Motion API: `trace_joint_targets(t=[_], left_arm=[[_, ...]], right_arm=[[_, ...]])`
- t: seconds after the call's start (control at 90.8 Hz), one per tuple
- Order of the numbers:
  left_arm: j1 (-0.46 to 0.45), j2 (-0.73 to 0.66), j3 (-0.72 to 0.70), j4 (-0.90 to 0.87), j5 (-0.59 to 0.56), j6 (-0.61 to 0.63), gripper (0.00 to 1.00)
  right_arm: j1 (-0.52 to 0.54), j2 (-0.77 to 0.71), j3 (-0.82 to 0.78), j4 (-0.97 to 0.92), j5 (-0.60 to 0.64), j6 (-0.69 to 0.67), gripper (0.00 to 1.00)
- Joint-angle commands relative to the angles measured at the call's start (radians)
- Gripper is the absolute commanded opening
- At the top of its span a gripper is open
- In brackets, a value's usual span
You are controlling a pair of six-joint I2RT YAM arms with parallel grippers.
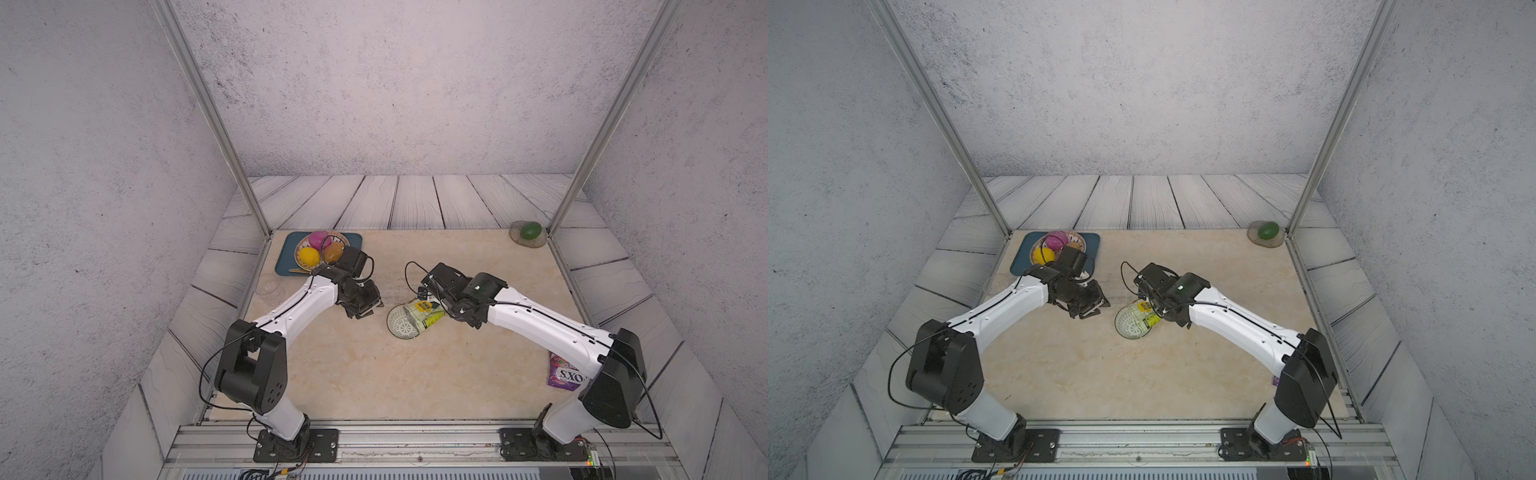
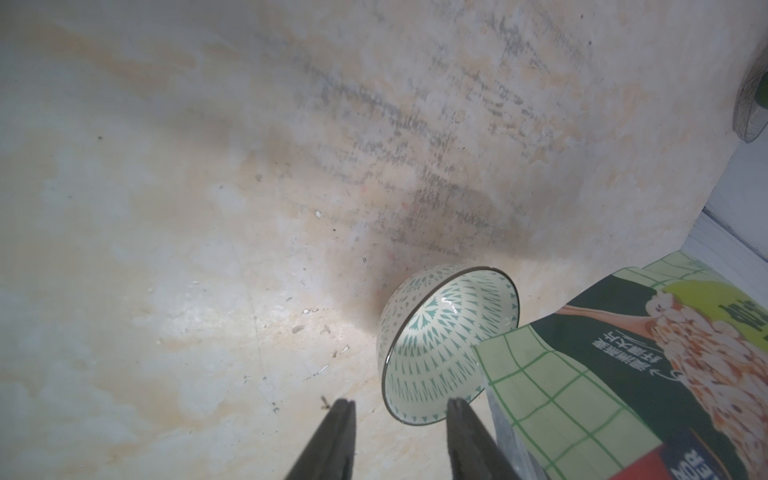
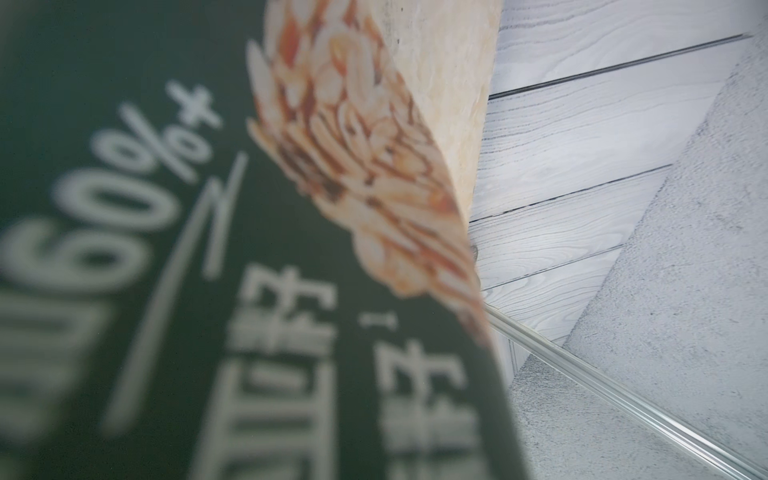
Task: Pour the oats into the breakfast bowl
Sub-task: Pour the oats into the bowl.
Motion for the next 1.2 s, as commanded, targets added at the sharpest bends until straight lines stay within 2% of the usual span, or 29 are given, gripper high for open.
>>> trace_joint_targets(t=[0.0, 0.176, 0.462, 0.683, 0.936, 1.189], left_arm=[[0.004, 0.006, -0.003, 0.055, 0.075, -0.043, 0.42], [0.006, 0.024, 0.013, 0.057, 0.089, -0.041, 0.43], [0.007, 0.048, -0.015, 0.095, 0.128, -0.068, 0.43], [0.010, 0.047, -0.044, 0.135, 0.134, -0.086, 0.43], [0.021, 0.041, -0.086, 0.170, 0.131, -0.098, 0.43], [0.024, 0.047, -0.096, 0.189, 0.138, -0.111, 0.42]], right_arm=[[0.020, -0.034, 0.033, 0.114, 0.197, -0.036, 0.00], [0.045, -0.031, 0.016, 0.128, 0.259, -0.068, 0.00], [0.074, 0.004, 0.025, 0.094, 0.298, -0.043, 0.00], [0.094, 0.001, -0.013, 0.175, 0.354, -0.082, 0.00], [0.128, -0.016, -0.087, 0.378, 0.422, -0.220, 0.00], [0.133, -0.014, -0.088, 0.384, 0.433, -0.226, 0.00]])
